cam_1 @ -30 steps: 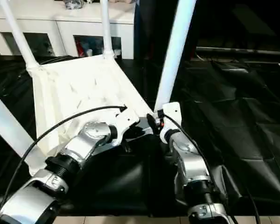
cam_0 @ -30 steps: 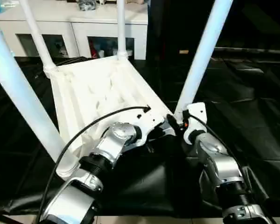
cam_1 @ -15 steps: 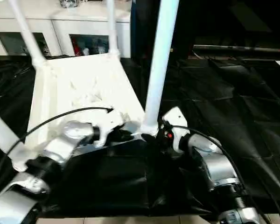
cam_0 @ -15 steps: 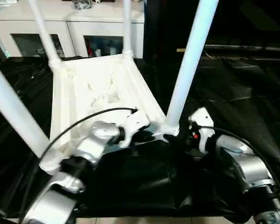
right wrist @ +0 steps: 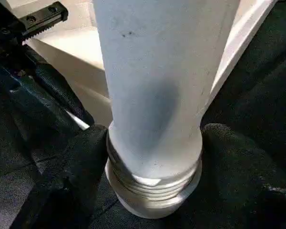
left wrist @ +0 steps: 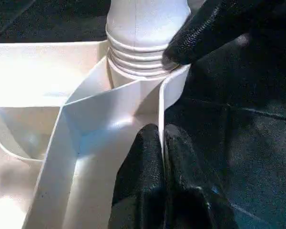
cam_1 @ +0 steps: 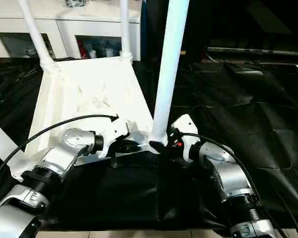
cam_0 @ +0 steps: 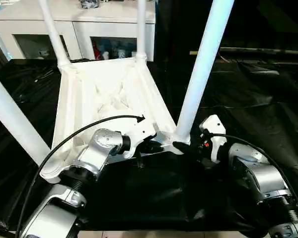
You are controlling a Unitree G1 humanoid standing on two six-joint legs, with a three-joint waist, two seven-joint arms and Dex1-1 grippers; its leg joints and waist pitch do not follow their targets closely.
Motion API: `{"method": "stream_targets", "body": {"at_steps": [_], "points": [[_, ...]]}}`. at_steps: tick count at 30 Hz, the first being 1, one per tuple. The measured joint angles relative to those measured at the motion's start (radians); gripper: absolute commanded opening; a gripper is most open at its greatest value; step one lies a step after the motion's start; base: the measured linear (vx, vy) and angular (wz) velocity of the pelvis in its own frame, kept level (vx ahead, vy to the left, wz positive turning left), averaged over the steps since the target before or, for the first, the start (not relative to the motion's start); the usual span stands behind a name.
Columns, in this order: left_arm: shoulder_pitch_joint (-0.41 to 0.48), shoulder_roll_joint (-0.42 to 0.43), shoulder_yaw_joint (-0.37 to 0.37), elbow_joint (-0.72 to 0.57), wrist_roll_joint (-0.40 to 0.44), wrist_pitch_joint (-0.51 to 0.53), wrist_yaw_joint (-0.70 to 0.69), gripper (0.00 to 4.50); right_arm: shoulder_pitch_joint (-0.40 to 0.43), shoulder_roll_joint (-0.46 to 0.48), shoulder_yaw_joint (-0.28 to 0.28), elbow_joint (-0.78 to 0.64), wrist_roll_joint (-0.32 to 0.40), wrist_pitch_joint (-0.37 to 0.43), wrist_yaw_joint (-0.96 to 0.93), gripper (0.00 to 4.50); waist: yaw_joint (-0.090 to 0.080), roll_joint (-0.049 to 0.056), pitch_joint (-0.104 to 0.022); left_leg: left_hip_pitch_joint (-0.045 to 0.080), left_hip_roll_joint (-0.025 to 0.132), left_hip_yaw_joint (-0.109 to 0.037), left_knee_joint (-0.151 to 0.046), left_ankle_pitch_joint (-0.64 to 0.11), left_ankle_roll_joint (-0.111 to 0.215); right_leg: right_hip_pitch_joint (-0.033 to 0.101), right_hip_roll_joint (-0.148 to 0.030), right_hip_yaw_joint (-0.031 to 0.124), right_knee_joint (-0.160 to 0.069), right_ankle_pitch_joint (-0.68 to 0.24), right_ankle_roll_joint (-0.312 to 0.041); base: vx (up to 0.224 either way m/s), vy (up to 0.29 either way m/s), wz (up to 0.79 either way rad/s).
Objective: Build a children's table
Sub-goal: Rotate leg to tighten
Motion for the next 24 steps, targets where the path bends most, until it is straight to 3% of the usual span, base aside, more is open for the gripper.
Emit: {"method": "stream_targets", "body": {"at_steps": [5,10,15,18,24], "points": [[0.008,0.003,0.0,-0.015,0.0,0.004,0.0,0.0,-0.001,0.003,0.001,0.003,-0.001,-0.005,0.005,2.76,0.0,0.0,0.0,0.0,0.0,0.0,0.0,0.0,0.0,0.0,0.0,0.0,0.0,0.0,0.0,0.0,0.0,0.0],[0.013,0.005,0.008,-0.021,0.0,0.017,0.004,0.0,-0.001,0.024,0.001,0.014,-0.006,-0.019,-0.015,2.69,-0.003,0.0,0.0,0.0,0.0,0.0,0.0,0.0,0.0,0.0,0.0,0.0,0.0,0.0,0.0,0.0,0.0,0.0],[-0.021,-0.062,0.019,0.031,0.039,0.04,0.155,0.0,-0.001,0.157,-0.046,0.044,-0.052,-0.029,-0.272,2.67,-0.012,-0.002,0.001,0.001,0.0,0.001,0.0,0.0,0.0,0.001,0.0,0.001,0.001,0.0,0.0,0.0,0.0,0.0],[-0.059,-0.125,0.021,0.087,0.062,0.06,0.26,0.0,-0.009,0.245,-0.088,0.061,-0.064,-0.019,-0.429,2.67,-0.008,-0.002,0.0,0.001,-0.001,0.001,0.0,0.0,0.0,0.001,0.0,0.001,0.001,0.0,0.001,0.0,0.0,0.0],[-0.09,-0.168,0.018,0.128,0.087,0.067,0.345,0.0,-0.051,0.31,-0.103,0.101,-0.103,-0.024,-0.569,2.67,-0.008,-0.002,0.0,0.001,-0.001,0.001,-0.002,0.0,0.0,0.0,0.0,0.0,-0.001,-0.001,0.001,0.0,0.0,0.0]]}}
